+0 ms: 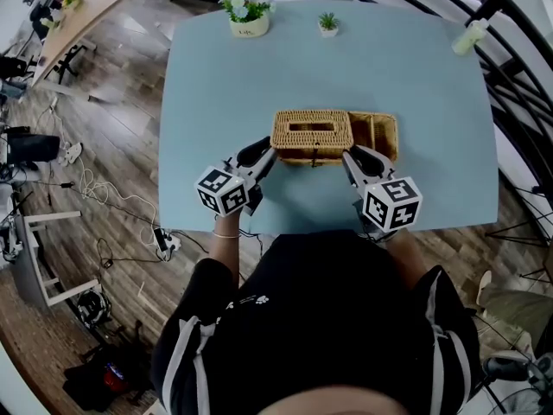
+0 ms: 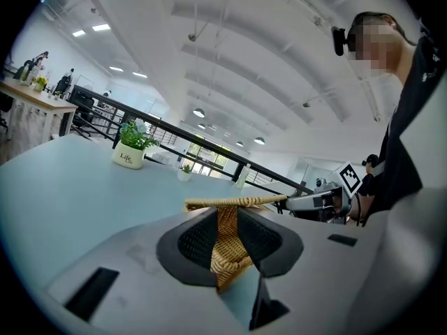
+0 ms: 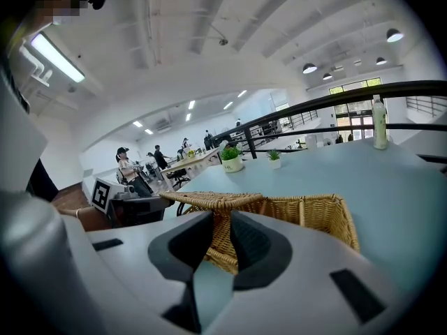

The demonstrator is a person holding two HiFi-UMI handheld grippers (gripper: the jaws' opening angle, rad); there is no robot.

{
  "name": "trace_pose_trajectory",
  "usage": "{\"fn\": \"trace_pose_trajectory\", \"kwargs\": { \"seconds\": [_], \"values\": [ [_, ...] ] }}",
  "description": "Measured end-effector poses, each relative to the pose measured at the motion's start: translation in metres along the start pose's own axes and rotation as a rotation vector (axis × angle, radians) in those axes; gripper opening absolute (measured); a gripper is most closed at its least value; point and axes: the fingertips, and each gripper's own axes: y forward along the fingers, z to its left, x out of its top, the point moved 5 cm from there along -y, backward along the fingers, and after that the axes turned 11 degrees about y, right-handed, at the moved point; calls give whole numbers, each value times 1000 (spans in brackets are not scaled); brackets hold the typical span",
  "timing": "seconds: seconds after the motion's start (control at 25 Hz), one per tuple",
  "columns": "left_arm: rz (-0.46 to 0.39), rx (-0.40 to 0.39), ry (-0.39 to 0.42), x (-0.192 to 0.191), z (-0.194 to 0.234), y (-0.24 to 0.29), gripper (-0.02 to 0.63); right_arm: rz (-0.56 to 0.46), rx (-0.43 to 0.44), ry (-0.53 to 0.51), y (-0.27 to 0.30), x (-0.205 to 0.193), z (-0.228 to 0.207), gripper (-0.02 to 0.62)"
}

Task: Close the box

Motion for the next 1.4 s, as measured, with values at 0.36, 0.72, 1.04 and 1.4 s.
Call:
{"fn": "trace_pose_trajectory", "kwargs": {
  "seconds": [0.36, 0.72, 1.04, 1.4],
  "values": [
    [23, 4, -21, -13, -3, -3, 87, 37, -10, 9, 3, -14, -3, 75],
    [48, 17, -30, -24, -7, -4, 86, 74, -20, 2, 6, -25, -6, 74],
    [86, 22, -21, -34, -10, -3, 86, 110, -23, 11, 8, -35, -9, 74],
    [120, 43, -24, -42, -13, -11, 86, 143, -16, 8, 10, -44, -10, 72]
  ]
}}
